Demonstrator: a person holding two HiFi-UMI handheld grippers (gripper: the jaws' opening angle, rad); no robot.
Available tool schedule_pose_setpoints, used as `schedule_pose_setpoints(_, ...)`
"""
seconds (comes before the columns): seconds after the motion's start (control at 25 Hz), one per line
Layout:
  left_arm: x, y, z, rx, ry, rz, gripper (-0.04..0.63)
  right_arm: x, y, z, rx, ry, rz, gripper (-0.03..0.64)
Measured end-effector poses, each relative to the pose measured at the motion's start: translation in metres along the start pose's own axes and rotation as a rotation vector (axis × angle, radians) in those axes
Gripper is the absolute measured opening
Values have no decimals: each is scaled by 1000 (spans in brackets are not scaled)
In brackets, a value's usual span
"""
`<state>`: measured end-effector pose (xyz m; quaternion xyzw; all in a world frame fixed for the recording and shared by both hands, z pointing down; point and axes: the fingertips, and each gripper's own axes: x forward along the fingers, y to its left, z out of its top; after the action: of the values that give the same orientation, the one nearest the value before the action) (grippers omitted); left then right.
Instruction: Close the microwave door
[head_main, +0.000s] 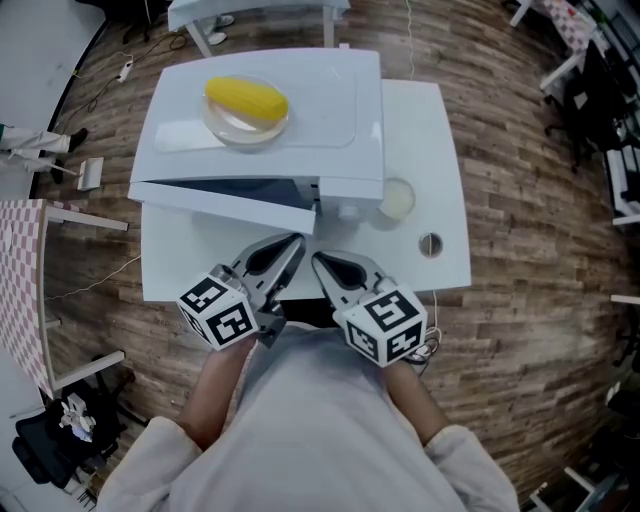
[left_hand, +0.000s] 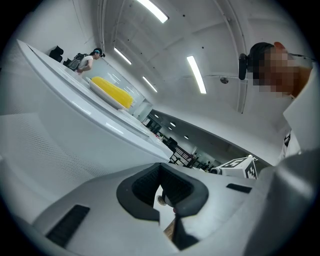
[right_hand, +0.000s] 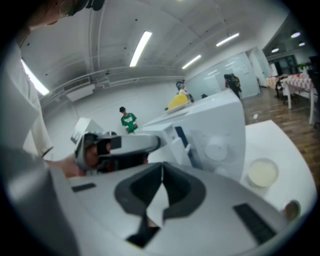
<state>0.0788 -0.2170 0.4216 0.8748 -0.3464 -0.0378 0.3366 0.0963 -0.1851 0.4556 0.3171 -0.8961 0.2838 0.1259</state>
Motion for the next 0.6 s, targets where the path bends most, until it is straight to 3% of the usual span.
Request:
schedule_pose_setpoints(0.24, 4, 0, 2, 49, 6, 1, 18, 3, 0, 0, 6, 3, 1, 23)
schedule_pose_setpoints(0.6, 11, 9, 5, 44, 12, 9, 20, 6, 1, 1, 11, 8, -3, 23)
